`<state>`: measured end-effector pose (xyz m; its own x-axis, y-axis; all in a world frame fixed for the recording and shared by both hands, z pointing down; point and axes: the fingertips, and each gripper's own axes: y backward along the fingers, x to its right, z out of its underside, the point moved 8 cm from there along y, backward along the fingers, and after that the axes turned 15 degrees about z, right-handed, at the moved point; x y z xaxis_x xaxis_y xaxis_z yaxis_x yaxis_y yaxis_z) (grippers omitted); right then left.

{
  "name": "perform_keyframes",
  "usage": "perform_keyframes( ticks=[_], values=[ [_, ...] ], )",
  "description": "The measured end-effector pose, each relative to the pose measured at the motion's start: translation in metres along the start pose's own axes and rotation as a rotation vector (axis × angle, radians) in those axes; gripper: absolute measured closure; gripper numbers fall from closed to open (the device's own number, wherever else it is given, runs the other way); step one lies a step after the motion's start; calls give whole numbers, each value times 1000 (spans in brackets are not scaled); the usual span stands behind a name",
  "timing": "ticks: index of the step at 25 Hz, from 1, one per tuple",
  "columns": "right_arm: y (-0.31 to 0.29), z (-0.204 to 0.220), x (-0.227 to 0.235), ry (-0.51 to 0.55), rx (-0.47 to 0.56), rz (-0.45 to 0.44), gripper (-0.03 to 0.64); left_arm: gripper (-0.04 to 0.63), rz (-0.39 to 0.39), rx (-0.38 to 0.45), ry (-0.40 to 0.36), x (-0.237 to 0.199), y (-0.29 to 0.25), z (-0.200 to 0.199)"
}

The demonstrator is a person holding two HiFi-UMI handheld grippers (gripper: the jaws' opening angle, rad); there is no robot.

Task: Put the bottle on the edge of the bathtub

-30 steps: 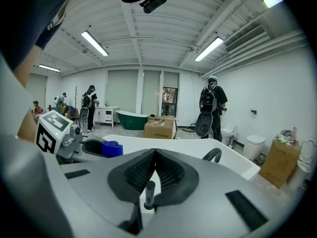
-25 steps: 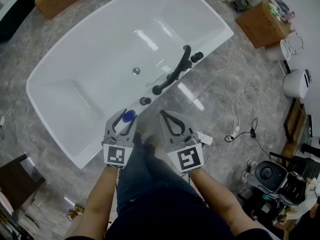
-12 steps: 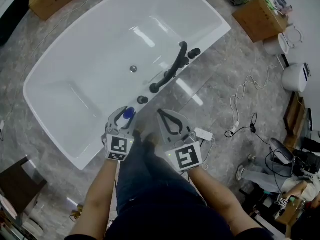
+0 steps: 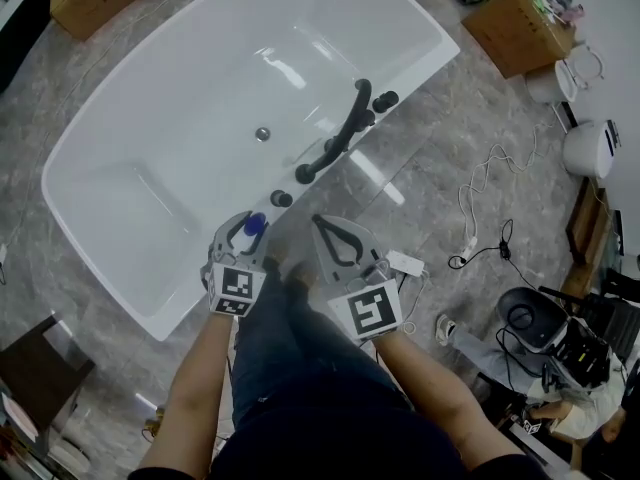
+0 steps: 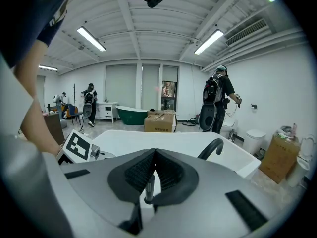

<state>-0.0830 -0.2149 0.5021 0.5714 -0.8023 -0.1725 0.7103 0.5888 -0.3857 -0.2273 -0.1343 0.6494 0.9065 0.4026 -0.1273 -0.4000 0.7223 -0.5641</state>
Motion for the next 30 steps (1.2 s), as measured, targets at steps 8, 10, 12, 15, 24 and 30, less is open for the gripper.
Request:
perform_keyframes(
  ticks=[8, 10, 12, 15, 24, 30],
  values=[
    [-5, 2, 4, -10, -6, 6, 600, 442, 13, -37, -1, 0, -8, 9],
    [-6, 2, 5, -8, -9, 7, 600, 442, 14, -45, -1, 0, -9, 11],
    [-8, 3, 5, -7, -11, 7, 600, 442, 17, -53, -2, -1, -11, 13],
    [-9, 6, 5, -12, -13, 11, 600, 442, 23, -63, -10, -1, -14, 17],
    [-10, 5, 3, -27, -19, 19, 600, 442, 39, -67, -33, -2, -13, 14],
    [-11, 8, 5, -37, -17, 29, 600, 440, 69, -97, -11, 3, -21, 20]
  ],
)
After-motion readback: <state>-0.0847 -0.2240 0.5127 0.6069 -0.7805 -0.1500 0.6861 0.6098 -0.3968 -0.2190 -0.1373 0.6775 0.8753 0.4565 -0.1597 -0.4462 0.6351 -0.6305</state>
